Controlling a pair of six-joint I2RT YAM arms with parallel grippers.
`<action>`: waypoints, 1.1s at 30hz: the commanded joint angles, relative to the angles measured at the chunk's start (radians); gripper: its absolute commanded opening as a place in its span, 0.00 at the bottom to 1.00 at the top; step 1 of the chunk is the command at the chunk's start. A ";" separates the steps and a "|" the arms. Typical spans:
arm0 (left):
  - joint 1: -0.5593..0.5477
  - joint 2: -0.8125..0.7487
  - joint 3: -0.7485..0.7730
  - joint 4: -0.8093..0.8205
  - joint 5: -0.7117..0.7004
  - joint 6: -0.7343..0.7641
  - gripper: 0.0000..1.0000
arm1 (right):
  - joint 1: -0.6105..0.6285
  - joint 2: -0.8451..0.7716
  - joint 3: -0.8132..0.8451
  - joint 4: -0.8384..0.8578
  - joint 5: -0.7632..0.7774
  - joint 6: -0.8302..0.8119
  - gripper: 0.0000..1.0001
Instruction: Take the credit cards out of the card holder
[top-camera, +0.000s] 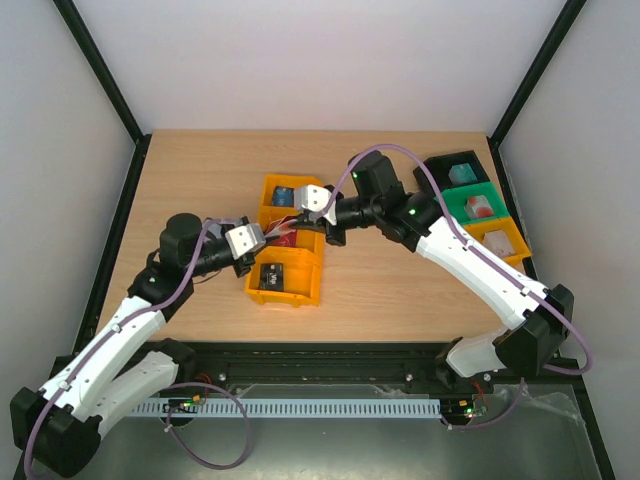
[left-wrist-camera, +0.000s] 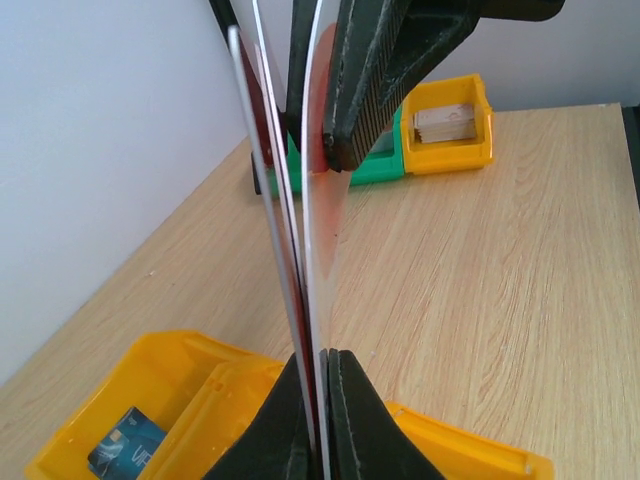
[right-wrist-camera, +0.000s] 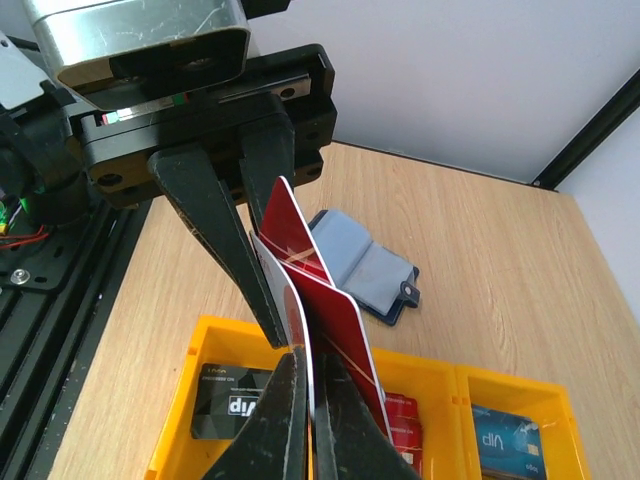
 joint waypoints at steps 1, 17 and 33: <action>0.001 0.016 -0.017 -0.189 -0.021 0.076 0.02 | -0.056 -0.069 0.033 0.066 0.058 0.012 0.01; 0.001 0.049 0.043 -0.232 0.077 0.026 0.02 | -0.100 -0.055 -0.036 0.034 -0.108 0.076 0.02; 0.001 0.013 0.013 0.195 0.187 -0.403 0.02 | -0.093 -0.110 -0.254 0.637 -0.261 0.507 0.19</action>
